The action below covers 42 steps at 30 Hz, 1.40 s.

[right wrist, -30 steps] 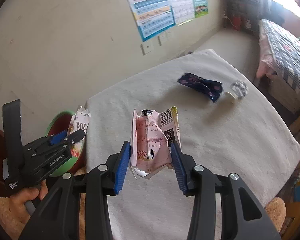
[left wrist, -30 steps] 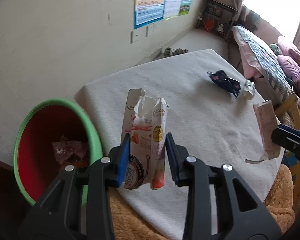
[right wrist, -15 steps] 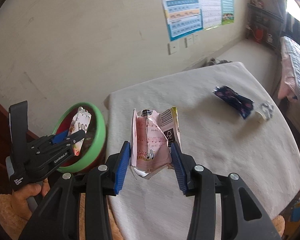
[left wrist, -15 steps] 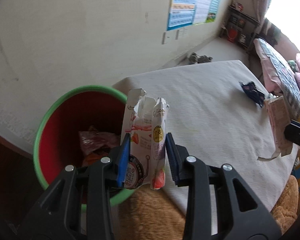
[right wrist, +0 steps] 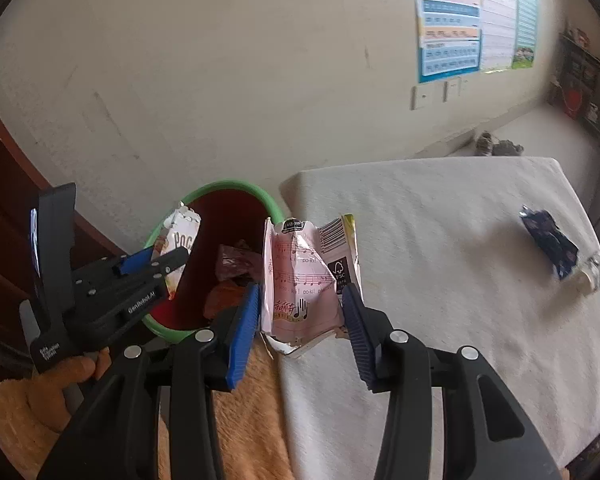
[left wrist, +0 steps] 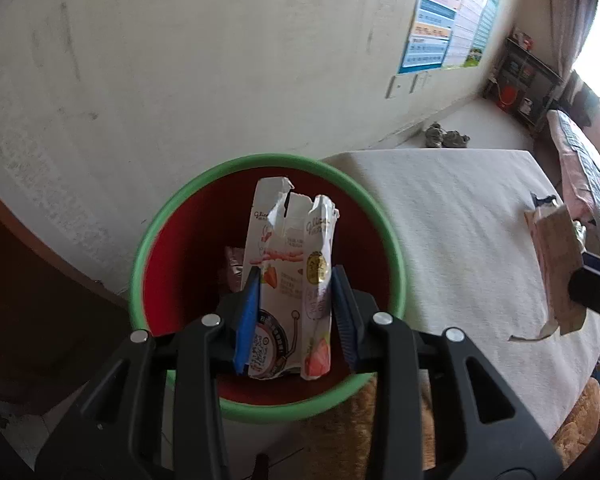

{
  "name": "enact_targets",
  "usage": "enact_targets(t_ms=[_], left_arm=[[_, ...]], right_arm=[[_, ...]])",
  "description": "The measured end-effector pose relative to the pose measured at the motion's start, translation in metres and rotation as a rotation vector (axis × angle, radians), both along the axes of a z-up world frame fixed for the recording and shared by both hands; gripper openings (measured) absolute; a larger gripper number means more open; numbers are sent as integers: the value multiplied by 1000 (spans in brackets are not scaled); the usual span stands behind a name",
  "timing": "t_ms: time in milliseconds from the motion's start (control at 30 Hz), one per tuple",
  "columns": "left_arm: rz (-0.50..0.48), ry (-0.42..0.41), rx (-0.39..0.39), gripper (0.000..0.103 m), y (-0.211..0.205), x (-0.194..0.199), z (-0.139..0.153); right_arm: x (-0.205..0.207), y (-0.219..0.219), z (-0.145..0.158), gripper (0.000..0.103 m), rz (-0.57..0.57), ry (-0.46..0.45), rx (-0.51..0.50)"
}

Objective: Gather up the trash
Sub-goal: 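Open both grippers over the bucket, dropping the carton and paper wrapper, then grasp the blue wrapper with the left gripper while the right gripper grasps the paper cup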

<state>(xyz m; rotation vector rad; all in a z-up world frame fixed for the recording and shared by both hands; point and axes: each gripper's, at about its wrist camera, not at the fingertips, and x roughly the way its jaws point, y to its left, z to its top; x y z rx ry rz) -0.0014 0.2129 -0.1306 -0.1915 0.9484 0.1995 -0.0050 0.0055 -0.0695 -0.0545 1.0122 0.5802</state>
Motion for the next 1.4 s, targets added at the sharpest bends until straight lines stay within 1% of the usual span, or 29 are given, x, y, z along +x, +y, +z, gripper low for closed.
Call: enact_targets(t_ms=[133, 433, 567, 600, 667, 700, 733, 767, 800, 833, 900, 967, 1000, 1067, 1133, 1200, 1267, 1300, 1400], left_arm=[[29, 4, -7, 33, 14, -4, -3], [63, 9, -18, 34, 27, -3, -10], [82, 15, -18, 34, 33, -1, -13], [93, 15, -17, 37, 35, -1, -13], [111, 13, -24, 52, 38, -1, -14], [120, 9, -24, 62, 39, -3, -14], [132, 5, -19, 66, 40, -5, -14], [137, 6, -15, 67, 40, -4, -14], [141, 9, -10, 71, 40, -5, -15], [143, 11, -6, 72, 40, -5, -15], [144, 13, -7, 72, 38, -5, -15], [132, 15, -15, 72, 33, -3, -14], [116, 14, -14, 73, 27, 0, -13], [73, 18, 1, 74, 11, 7, -11], [37, 21, 5, 75, -4, 14, -10], [-14, 24, -14, 75, -27, 27, -8], [-68, 24, -44, 77, -52, 41, -6], [-106, 24, -65, 78, -71, 51, -3], [-212, 17, -125, 78, -128, 80, 4]], right_arm=[[7, 19, 2, 42, 27, 1, 3], [19, 52, 6, 43, 76, -15, -3], [26, 65, 5, 43, 98, 8, 35], [26, 67, 5, 47, 105, 13, 48], [30, 73, 5, 53, 129, 32, 105], [32, 75, 4, 56, 135, 43, 127], [35, 76, 3, 56, 135, 56, 146], [36, 75, 2, 57, 133, 66, 160], [38, 72, 0, 62, 128, 79, 177], [40, 66, -4, 69, 111, 89, 190], [45, 42, -12, 72, 56, 97, 185], [50, 10, -21, 72, -15, 98, 156], [55, -12, -26, 72, -72, 97, 134], [63, -69, -35, 72, -221, 76, 80], [72, -135, -41, 72, -387, 53, 15], [79, -197, -44, 72, -550, 42, -9], [88, -264, -50, 73, -741, 63, 21], [95, -290, -55, 73, -813, 85, 41], [118, -336, -70, 73, -913, 135, 42]])
